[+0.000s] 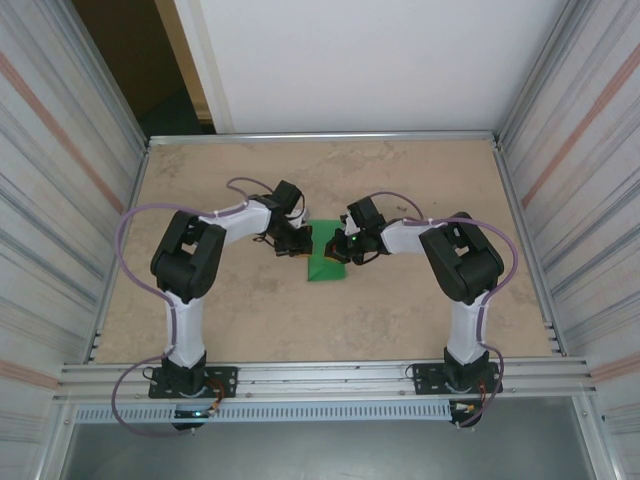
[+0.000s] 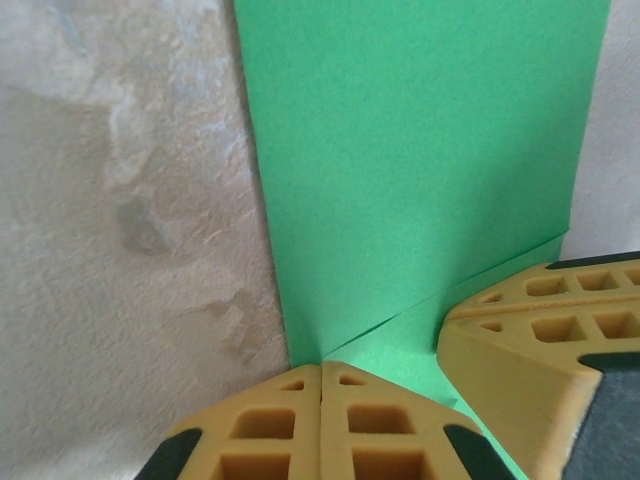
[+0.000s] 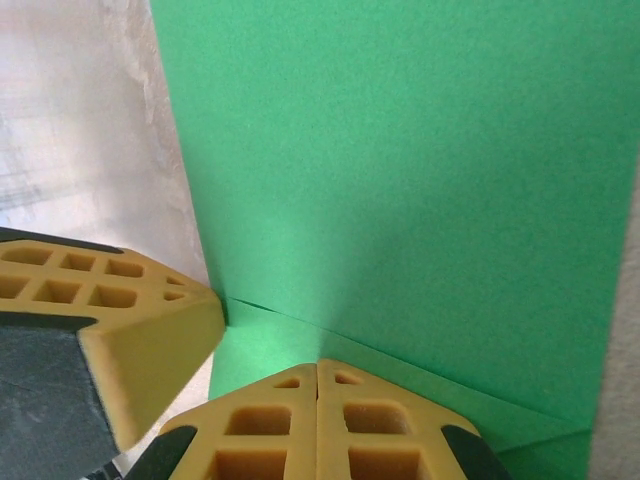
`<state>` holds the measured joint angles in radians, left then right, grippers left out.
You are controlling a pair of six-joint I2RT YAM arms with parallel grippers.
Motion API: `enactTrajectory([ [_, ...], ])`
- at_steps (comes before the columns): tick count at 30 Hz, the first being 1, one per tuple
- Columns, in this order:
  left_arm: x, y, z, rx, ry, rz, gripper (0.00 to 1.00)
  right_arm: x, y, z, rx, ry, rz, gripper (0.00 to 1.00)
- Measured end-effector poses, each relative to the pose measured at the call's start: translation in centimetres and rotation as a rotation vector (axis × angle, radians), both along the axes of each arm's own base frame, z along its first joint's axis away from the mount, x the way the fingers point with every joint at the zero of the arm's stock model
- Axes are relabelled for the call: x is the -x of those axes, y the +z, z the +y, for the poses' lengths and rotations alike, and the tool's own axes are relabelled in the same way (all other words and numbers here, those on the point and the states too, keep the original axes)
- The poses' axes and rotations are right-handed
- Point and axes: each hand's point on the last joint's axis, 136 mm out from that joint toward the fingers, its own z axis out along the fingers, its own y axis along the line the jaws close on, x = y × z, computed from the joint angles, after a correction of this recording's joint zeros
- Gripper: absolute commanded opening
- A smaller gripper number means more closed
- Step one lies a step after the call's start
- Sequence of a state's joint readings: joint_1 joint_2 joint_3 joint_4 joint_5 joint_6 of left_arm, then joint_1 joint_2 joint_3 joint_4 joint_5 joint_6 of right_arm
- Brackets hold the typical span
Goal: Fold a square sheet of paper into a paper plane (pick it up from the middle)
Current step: Fold the triangle a second time at the center of the table.
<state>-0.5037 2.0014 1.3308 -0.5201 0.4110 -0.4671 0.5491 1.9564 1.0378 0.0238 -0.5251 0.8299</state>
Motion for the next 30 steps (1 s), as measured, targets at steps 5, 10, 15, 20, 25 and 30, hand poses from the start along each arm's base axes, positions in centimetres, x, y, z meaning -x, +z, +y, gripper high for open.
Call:
enactTrajectory([
  [5, -0.7, 4.3, -0.9, 0.107, 0.015, -0.093, 0.11, 0.0, 0.0, 0.0, -0.005, 0.0, -0.002, 0.0],
  [10, 0.9, 7.2, -1.4, 0.219, 0.03, -0.126, 0.1, 0.0, -0.1, 0.0, -0.005, -0.003, 0.001, 0.0],
  [15, 4.1, 5.4, -2.3, 0.215, 0.011, -0.045, 0.1, 0.0, -0.1, 0.0, -0.006, -0.005, 0.004, 0.0],
  [20, 6.4, 4.6, -3.6, 0.209, -0.023, 0.0, 0.1, -0.1, -0.1, -0.1, -0.008, -0.008, 0.005, 0.0],
  [25, 6.5, 3.8, -3.9, 0.202, -0.02, 0.014, 0.1, -0.1, -0.1, -0.1, -0.01, -0.009, 0.01, 0.0],
  [30, 6.4, 2.4, -3.9, 0.188, -0.008, 0.041, 0.12, 0.0, -0.1, -0.1, -0.018, -0.013, 0.022, 0.0],
])
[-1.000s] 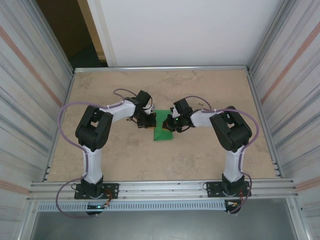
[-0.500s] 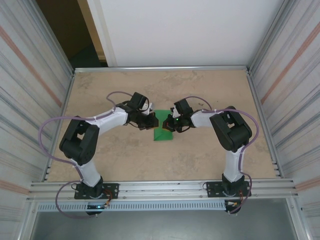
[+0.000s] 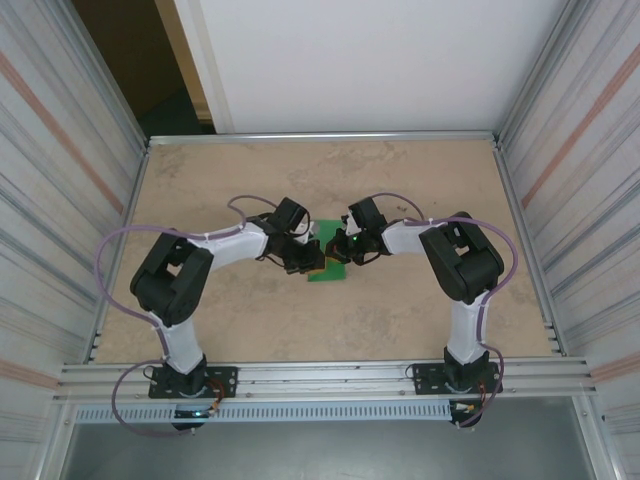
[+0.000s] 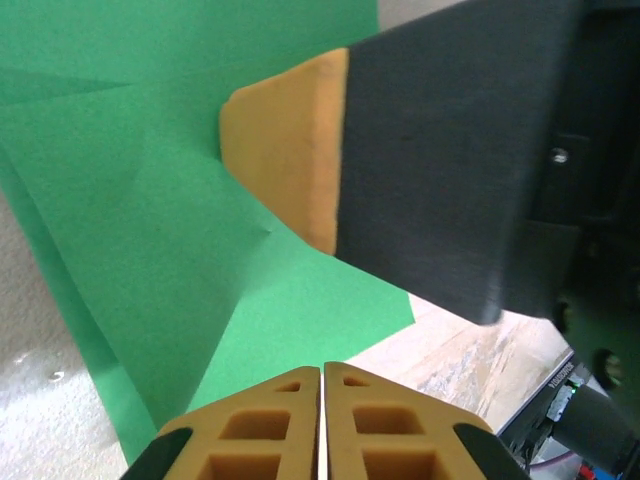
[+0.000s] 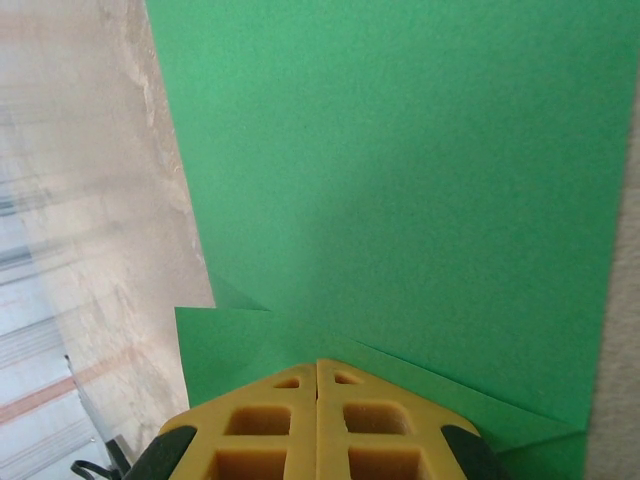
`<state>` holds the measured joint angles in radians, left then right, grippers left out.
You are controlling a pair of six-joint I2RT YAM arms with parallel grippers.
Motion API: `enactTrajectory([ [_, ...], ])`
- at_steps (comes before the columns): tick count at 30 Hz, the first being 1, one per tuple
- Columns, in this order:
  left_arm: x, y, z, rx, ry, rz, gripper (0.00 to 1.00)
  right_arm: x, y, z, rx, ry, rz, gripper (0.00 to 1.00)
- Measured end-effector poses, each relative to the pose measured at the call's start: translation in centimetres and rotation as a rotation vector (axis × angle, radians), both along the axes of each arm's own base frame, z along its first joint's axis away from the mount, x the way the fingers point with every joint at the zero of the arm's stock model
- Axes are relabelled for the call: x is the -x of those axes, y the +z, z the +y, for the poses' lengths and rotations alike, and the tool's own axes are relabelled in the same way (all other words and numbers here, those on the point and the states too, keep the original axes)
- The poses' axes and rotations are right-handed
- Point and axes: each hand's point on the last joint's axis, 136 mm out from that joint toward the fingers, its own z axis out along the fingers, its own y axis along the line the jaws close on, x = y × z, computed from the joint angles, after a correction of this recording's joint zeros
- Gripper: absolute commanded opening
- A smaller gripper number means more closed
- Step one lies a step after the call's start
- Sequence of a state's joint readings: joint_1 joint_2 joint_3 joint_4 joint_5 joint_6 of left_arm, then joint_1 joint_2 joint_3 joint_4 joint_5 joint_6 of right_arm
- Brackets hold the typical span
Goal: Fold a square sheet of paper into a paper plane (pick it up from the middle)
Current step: Fold the triangle a second time at the center of the table.
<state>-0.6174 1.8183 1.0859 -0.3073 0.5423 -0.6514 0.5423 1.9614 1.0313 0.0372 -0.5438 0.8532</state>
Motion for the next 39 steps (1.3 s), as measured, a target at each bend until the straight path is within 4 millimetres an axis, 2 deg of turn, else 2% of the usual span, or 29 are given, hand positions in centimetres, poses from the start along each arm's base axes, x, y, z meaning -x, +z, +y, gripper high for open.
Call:
enactTrajectory([
  [8, -0.5, -0.3, -0.1, -0.001, 0.009, -0.015, 0.13, -0.1, 0.0, -0.1, -0.003, -0.004, 0.003, 0.0],
  [17, -0.7, -2.0, 0.4, -0.051, 0.015, -0.004, 0.13, -0.1, 0.0, -0.1, -0.003, -0.005, 0.004, 0.0],
  [39, -0.9, -2.9, 0.9, -0.083, 0.007, -0.017, 0.11, -0.1, 0.0, -0.1, -0.005, -0.004, 0.006, 0.0],
])
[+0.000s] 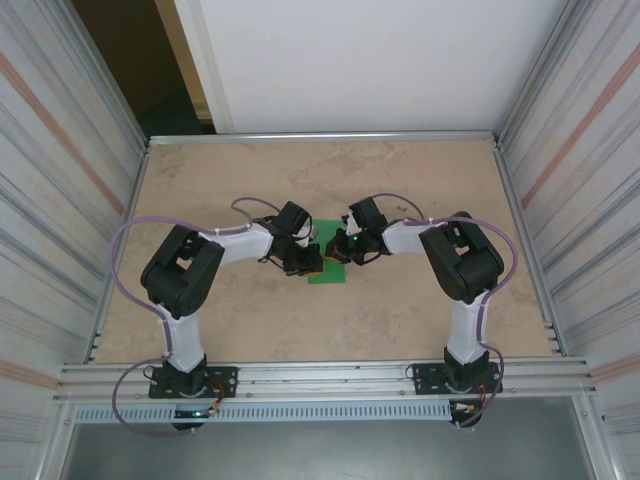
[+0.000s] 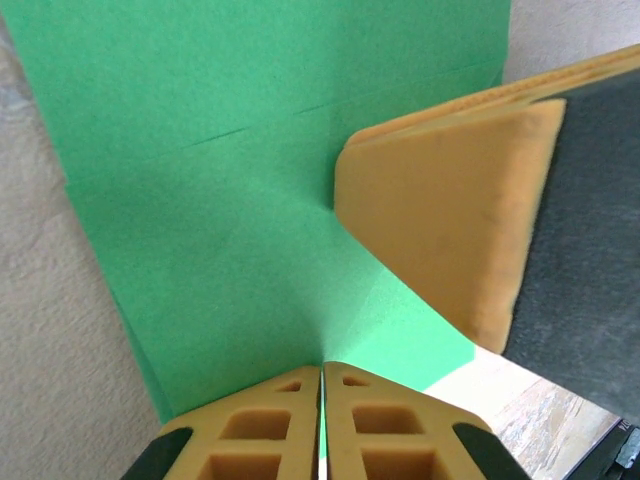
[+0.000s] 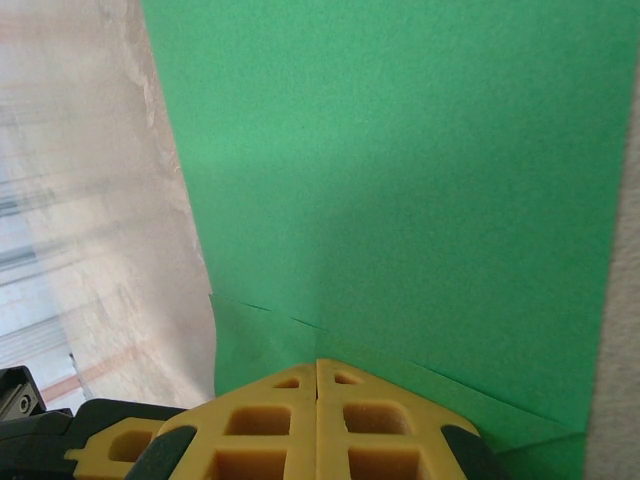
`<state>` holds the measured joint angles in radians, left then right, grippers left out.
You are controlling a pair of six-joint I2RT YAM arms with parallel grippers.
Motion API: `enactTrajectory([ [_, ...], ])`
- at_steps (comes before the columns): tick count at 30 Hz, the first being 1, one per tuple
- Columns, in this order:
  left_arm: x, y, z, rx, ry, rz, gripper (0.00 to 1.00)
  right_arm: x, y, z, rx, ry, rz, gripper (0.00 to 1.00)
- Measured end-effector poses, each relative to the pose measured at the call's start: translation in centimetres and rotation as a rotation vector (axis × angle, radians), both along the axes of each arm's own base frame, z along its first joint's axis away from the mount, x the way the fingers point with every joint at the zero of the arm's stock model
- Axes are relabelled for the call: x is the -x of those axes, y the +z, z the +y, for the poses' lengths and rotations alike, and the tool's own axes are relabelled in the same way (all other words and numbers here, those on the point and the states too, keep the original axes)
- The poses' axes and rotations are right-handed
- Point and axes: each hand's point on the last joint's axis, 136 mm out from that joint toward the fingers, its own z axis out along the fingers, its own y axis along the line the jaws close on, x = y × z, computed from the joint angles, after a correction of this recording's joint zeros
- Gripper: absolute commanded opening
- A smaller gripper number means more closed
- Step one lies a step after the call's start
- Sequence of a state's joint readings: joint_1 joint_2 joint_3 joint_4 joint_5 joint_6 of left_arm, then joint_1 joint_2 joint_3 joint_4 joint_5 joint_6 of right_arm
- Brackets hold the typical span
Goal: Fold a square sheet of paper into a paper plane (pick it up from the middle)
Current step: Fold the triangle a second time at the center of the table.
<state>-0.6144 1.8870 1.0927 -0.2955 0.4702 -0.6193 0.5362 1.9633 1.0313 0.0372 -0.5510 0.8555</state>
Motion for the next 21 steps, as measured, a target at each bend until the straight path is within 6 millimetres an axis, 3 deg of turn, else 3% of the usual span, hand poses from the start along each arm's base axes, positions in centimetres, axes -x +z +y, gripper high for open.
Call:
enactTrajectory([
  [21, -0.24, -0.06, 0.81, -0.043, -0.005, -0.012, 0.11, -0.01, 0.0, 0.0, 0.0, 0.0, 0.0, 0.0],
])
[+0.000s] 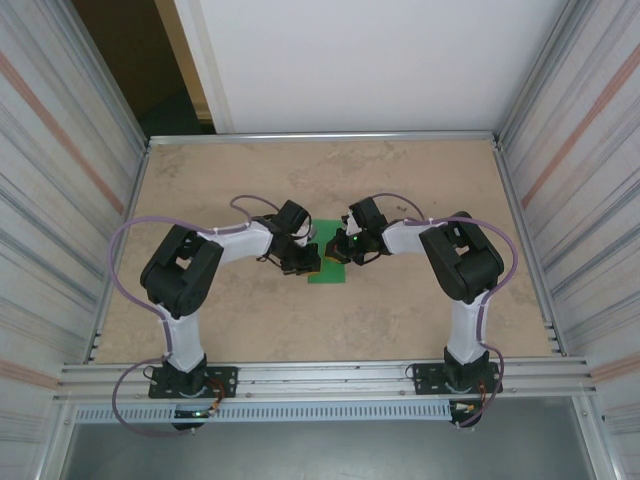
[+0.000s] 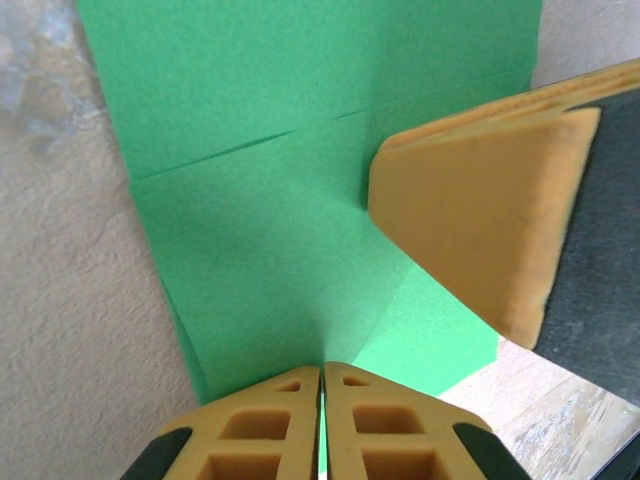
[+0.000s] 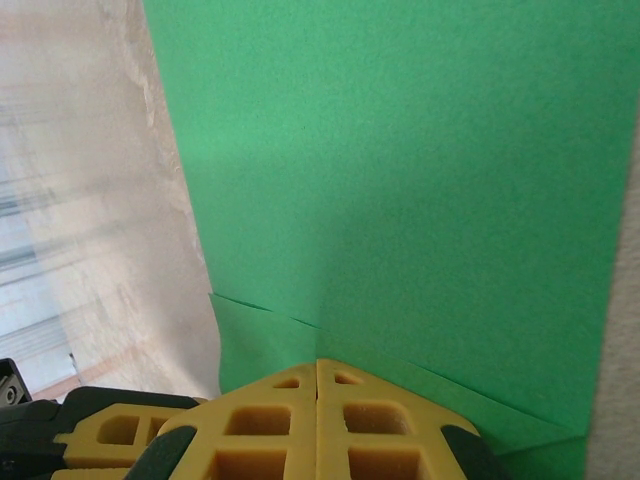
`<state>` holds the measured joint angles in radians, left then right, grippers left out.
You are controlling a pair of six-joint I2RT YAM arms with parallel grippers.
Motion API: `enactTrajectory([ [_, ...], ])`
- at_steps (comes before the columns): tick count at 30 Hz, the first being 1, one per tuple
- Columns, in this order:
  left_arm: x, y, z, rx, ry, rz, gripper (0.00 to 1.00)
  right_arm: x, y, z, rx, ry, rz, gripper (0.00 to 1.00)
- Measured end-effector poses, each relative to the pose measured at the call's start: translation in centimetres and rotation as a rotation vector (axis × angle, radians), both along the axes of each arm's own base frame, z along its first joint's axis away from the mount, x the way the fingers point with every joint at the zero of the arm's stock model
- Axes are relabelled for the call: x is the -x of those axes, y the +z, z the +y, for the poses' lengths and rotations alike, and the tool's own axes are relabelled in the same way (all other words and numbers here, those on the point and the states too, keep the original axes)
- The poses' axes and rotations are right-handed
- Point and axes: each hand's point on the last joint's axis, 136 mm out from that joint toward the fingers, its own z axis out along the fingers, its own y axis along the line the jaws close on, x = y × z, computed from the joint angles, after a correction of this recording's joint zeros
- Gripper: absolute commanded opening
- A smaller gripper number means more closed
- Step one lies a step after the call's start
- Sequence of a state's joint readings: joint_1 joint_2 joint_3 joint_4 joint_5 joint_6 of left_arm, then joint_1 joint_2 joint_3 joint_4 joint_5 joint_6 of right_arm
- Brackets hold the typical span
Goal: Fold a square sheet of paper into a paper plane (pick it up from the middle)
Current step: Fold the triangle a second time at the center of the table.
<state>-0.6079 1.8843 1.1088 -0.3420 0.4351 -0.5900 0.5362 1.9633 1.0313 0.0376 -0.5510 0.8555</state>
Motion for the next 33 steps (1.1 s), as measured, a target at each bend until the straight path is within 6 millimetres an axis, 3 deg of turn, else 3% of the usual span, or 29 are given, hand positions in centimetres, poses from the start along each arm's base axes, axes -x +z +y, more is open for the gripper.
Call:
enactTrajectory([
  [4, -0.2, 0.5, 0.3, -0.011, 0.005, -0.02, 0.14, 0.0, 0.0, 0.0, 0.0, 0.0, 0.0, 0.0],
  [11, 0.1, 3.5, 1.7, -0.011, 0.034, -0.123, 0.3, 0.1, 0.0, 0.0, -0.002, 0.002, 0.003, 0.0],
  [18, 1.1, 1.9, 2.1, -0.065, 0.011, -0.116, 0.45, 0.1, 0.0, 0.1, -0.01, 0.007, 0.009, 0.0],
  [24, 1.9, 0.6, 1.9, -0.107, -0.034, -0.102, 0.43, 0.1, 0.0, 0.2, -0.01, 0.008, 0.011, 0.01],
  [33, 1.9, 0.0, 2.3, -0.157, -0.066, -0.097, 0.3, 0.0, 0.1, 0.2, -0.003, 0.006, 0.02, 0.04],
])
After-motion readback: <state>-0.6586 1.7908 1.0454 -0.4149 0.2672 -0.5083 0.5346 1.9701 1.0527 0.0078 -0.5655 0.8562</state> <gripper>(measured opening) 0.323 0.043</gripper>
